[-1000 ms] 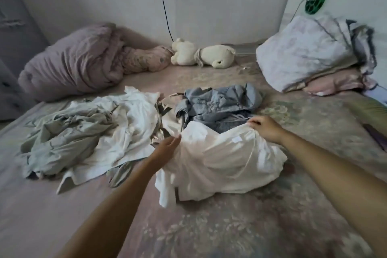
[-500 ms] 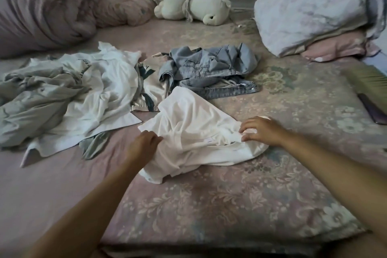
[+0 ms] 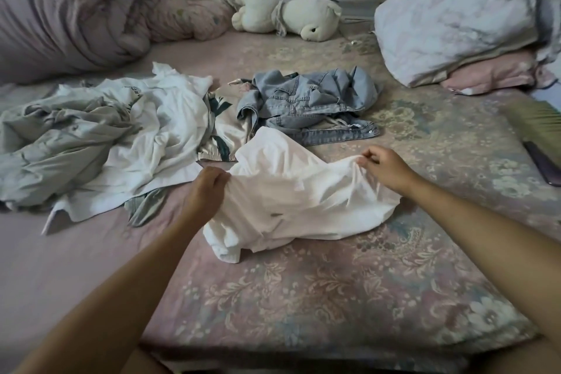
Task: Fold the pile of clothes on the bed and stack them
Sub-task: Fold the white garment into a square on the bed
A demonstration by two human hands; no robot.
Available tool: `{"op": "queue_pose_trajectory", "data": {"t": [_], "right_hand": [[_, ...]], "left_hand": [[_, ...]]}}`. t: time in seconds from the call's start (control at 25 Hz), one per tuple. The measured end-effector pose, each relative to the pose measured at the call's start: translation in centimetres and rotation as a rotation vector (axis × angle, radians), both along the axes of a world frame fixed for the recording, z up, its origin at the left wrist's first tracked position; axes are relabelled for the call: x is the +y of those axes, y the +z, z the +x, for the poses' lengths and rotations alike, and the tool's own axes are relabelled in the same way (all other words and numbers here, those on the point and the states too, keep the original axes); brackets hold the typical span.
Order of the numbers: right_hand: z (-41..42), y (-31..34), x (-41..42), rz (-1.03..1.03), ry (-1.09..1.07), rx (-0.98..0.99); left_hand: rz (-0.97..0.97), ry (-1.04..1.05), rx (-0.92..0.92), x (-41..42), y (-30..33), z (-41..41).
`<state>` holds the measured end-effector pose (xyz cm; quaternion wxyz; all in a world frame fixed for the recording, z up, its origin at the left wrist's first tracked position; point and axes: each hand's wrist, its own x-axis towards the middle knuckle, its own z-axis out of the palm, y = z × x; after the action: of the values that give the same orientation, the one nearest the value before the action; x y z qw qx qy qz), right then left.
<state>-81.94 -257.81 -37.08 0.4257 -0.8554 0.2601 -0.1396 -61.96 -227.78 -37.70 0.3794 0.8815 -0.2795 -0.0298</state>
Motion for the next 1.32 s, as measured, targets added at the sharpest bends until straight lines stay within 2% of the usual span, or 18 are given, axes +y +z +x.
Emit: {"op": "queue_pose_trajectory", "data": {"t": [0.08,0.32,0.52,0.68,0.72,0.76,0.96,1.12,1.2,1.32], "right_hand": [[-0.2,1.7,-0.7,-0.025,-0.028,-0.007],[-1.2,8.8,-1.8,-0.157,0.031,-0.107],[-2.4,16.4,-2.5,-0.620,0.242,-0.055],[-2.0,20.3,-4.6,-1.096,0.413,-0.197],[-1.8,20.8,-4.9,-1.137,0.422,-0.224],[-1.7,21.4,-5.0,-1.106,0.383,-0.255],[-0.6,26.1,-3.0,-0.567,0.078,-0.454],[0.0,31.7,-3.5,-0.619,-0.095,-0.464],[-0.2,34.8,-3.6,-0.601,-0.119,-0.465],[-0.3,38.1,-3.6,-0.446,-0.116,-0.511]], "left_hand": [[-0.012,0.015,0.014,0.2,1.2,0.6],[-0.107,-0.222,0.061,2.2,8.8,1.5],[-0.097,-0.289,-0.100,2.8,16.4,2.8],[-0.291,-0.177,-0.160,3.2,21.4,4.1],[-0.336,-0.175,-0.173,2.8,22.2,4.2],[-0.368,-0.167,-0.183,2.4,22.9,4.1],[-0.510,-0.111,-0.217,0.8,29.4,4.5],[-0.699,-0.067,-0.233,-0.1,36.5,4.5],[-0.688,-0.093,-0.255,-0.7,39.2,4.3],[-0.656,-0.139,-0.318,-1.5,42.1,3.9]]}}
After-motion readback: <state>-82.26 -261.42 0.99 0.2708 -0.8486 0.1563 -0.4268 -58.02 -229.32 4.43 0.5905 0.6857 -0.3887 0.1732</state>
